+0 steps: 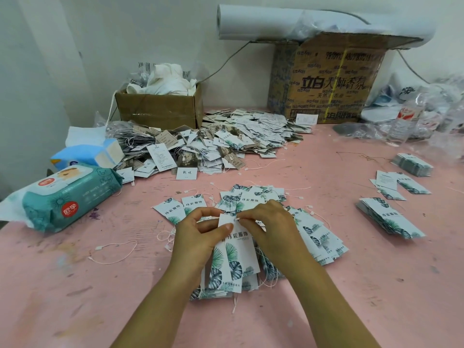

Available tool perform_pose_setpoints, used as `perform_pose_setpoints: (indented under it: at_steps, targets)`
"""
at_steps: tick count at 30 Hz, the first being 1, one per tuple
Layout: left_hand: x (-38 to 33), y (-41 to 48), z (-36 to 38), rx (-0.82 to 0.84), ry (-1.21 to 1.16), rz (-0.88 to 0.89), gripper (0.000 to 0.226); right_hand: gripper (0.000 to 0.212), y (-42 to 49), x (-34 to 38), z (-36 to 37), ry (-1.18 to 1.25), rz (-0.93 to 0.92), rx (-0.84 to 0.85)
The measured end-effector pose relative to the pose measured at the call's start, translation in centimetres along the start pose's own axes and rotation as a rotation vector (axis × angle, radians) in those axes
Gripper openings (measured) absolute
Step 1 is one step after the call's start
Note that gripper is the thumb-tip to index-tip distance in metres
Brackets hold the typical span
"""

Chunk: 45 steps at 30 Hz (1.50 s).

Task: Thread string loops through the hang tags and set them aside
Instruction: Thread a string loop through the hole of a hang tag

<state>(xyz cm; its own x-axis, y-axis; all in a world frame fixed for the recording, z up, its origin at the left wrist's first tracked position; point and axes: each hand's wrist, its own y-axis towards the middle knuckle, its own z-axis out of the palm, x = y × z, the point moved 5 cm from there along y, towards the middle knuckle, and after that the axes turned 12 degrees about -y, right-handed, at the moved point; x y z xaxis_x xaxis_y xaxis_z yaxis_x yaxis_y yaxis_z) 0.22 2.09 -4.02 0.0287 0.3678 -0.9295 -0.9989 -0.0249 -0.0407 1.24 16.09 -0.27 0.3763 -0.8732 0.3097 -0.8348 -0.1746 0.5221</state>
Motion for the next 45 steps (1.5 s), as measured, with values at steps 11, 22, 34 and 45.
perform_pose_setpoints:
  at_steps: [11, 22, 34, 45]
  targets:
    - [0.1, 0.0, 0.0, 0.001, 0.006, -0.013, 0.027, 0.005, 0.0, -0.3, -0.3, 0.113, 0.118, -0.005]
    - [0.1, 0.1, -0.1, -0.001, 0.002, -0.014, 0.027, 0.013, 0.2, -0.5, -0.3, 0.06, 0.133, -0.016]
    - [-0.1, 0.1, -0.1, -0.01, 0.011, 0.048, 0.026, 0.008, -0.1, -0.1, -0.4, 0.037, 0.118, -0.054]
    - [-0.5, -0.2, 0.4, 0.036, 0.05, 0.088, 0.027, 0.015, 0.0, 0.4, 0.2, -0.078, 0.066, 0.05]
